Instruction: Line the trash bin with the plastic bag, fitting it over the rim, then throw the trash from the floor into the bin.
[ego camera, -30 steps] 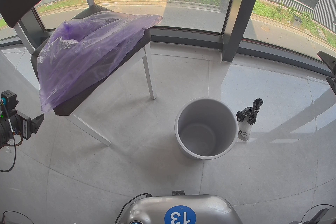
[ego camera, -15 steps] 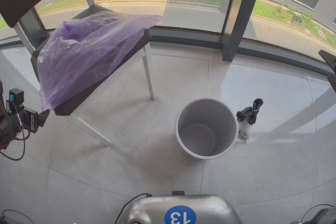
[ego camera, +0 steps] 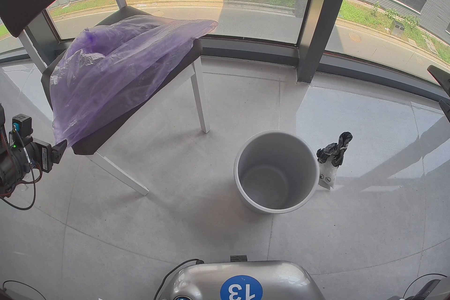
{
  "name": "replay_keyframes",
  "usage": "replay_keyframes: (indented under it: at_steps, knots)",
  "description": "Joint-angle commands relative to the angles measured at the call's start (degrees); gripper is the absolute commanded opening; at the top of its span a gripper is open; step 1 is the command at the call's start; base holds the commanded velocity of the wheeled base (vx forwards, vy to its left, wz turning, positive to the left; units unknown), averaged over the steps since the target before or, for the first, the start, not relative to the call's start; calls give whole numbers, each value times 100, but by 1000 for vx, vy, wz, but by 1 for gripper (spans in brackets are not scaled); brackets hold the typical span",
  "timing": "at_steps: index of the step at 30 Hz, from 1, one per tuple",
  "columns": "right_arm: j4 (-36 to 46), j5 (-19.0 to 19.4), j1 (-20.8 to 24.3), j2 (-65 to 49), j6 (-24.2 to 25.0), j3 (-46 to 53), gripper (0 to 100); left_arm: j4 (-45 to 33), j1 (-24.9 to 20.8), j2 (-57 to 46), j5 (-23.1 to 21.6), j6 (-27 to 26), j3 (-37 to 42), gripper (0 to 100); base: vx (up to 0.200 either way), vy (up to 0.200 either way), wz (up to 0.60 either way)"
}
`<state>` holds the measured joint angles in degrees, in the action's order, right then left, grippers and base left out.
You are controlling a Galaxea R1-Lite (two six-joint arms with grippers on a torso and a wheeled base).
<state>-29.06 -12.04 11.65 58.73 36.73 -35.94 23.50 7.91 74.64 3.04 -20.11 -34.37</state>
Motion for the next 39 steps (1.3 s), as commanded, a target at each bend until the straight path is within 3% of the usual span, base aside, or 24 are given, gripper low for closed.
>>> replay_keyframes:
  at_steps: [1,13,31,39]
  knots:
    - [-3,0,4,-20,1,17,100,67,-27,15,-5,8,0,100,0,0,0]
    - [6,18,12,-11,10,61,100,524,-404,288,39,104,-79,100,0,0,0]
    - [15,27,47,-73,45,87,100,787,-369,525,66,104,-9,100,0,0,0]
    - [23,27,135,-73,141,96,100,1306,-387,753,74,280,35,100,0,0,0]
